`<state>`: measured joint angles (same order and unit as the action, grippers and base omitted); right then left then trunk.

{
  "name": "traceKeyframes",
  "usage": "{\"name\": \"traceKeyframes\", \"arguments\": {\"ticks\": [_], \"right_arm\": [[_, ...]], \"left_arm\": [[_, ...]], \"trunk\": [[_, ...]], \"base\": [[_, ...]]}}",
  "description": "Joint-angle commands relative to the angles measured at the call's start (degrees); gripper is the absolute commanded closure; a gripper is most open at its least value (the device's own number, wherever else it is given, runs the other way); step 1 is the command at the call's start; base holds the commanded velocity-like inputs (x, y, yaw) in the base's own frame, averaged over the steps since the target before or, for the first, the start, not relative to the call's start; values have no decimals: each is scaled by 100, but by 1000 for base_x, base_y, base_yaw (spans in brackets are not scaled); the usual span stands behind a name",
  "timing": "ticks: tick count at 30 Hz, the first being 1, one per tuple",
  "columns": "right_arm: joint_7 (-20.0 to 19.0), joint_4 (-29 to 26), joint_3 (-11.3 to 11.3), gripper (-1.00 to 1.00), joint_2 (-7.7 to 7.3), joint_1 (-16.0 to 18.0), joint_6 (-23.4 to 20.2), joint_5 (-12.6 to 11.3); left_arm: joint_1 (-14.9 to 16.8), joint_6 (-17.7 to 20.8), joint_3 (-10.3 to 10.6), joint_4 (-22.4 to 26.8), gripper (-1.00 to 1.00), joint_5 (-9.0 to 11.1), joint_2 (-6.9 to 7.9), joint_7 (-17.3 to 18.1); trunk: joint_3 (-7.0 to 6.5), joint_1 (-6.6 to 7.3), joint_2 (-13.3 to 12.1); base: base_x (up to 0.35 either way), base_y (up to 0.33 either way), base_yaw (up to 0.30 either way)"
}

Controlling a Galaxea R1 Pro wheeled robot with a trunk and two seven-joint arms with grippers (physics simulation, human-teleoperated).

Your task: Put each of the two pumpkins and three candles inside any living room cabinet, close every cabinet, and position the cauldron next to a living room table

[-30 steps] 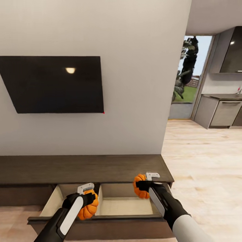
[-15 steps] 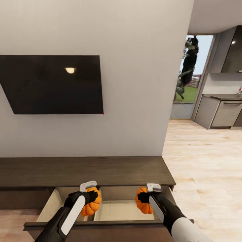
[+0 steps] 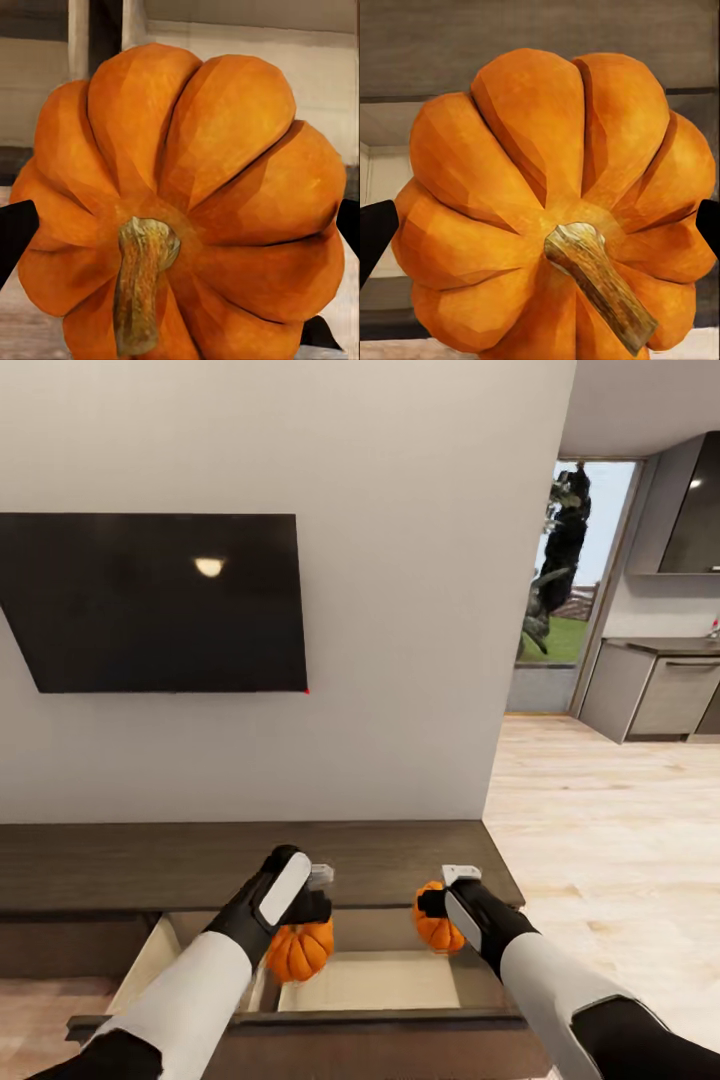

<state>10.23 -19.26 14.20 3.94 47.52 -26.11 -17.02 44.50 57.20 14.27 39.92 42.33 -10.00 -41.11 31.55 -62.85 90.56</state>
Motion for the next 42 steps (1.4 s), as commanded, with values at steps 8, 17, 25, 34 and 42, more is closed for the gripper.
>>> {"name": "traceKeyframes", "arguments": {"ticks": [8,17,25,34,42], "right_arm": [[45,202,18,100,-11,239,-57,-161],[54,249,-14,100,-46,249,-39,-188],[49,259,-11,100,-60,246,-16,-176],[54,263,-6,100,-61,242,-16,-170],[49,289,-12,100,-97,240,0,-172]], "left_arm": [[1840,36,11,-2049,100,1378,0,-464],[2035,-178,38,-2191,100,1352,0,-571],[2037,-548,32,-2191,100,1355,0,-519],[2037,-569,21,-2212,100,1357,0,-512],[2030,-986,64,-2245,100,1354,0,-501]], "trunk": [[153,-176,326],[314,-374,687],[458,-550,1008],[620,-747,1369],[763,-923,1690]], "base": [[0,0,0],[0,0,0],[0,0,0],[0,0,0],[0,0,0]]}}
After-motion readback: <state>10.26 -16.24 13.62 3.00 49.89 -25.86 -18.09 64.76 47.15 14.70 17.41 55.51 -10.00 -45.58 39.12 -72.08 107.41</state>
